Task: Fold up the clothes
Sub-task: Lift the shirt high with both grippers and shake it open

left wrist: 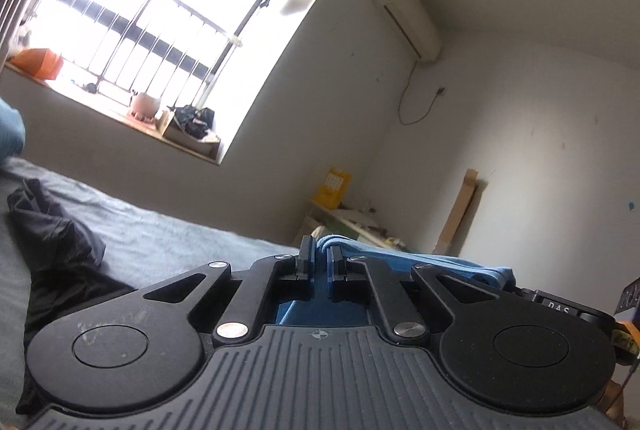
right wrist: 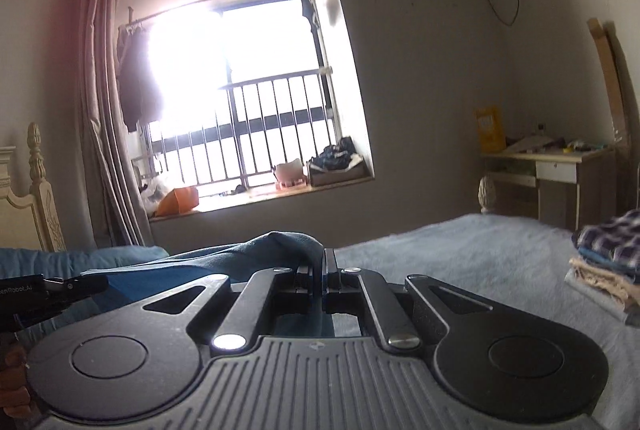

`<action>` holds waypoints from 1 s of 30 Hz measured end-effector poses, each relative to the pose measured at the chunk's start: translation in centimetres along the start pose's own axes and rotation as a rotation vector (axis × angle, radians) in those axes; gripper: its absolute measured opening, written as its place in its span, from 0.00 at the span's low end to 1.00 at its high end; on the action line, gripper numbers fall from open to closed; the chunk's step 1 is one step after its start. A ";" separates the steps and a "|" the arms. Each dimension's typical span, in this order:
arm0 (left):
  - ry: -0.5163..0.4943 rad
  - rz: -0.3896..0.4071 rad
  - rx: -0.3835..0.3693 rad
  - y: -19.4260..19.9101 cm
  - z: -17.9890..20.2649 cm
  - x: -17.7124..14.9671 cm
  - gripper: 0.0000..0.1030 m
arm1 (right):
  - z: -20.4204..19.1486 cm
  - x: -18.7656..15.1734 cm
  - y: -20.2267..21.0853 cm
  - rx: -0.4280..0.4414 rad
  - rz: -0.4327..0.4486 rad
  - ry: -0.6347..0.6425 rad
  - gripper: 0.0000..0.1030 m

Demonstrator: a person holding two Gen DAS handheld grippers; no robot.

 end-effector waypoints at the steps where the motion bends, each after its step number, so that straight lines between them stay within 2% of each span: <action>1: -0.009 0.012 -0.010 0.1 0.6 0.6 0.03 | -0.2 1.0 0.2 0.007 0.025 0.009 0.03; 6: -0.021 0.061 -0.050 0.6 3.1 3.7 0.03 | -0.9 5.7 0.8 0.030 0.126 0.026 0.03; 12: 0.086 0.129 -0.174 0.8 6.4 8.4 0.03 | -1.7 11.6 2.9 0.064 0.273 0.065 0.03; 19: 0.042 0.226 -0.299 0.6 11.4 13.2 0.03 | -1.6 16.7 5.1 0.104 0.409 0.077 0.03; 25: 0.035 0.267 -0.397 0.1 14.0 14.2 0.03 | -0.9 21.0 7.3 0.141 0.520 0.071 0.03; 30: 0.075 0.243 -0.400 -2.1 13.1 12.8 0.03 | 0.1 20.7 6.0 0.127 0.503 0.091 0.03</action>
Point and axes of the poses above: each gripper's, at about its wrist camera, not at the fingertips, and y roughly against the way its jaws point, z to its right, x to its top, the point moved 6 cm from there along -y, roughly the way its jaws point, and after that the axes turned 15 degrees about z, right-handed, at the moved point
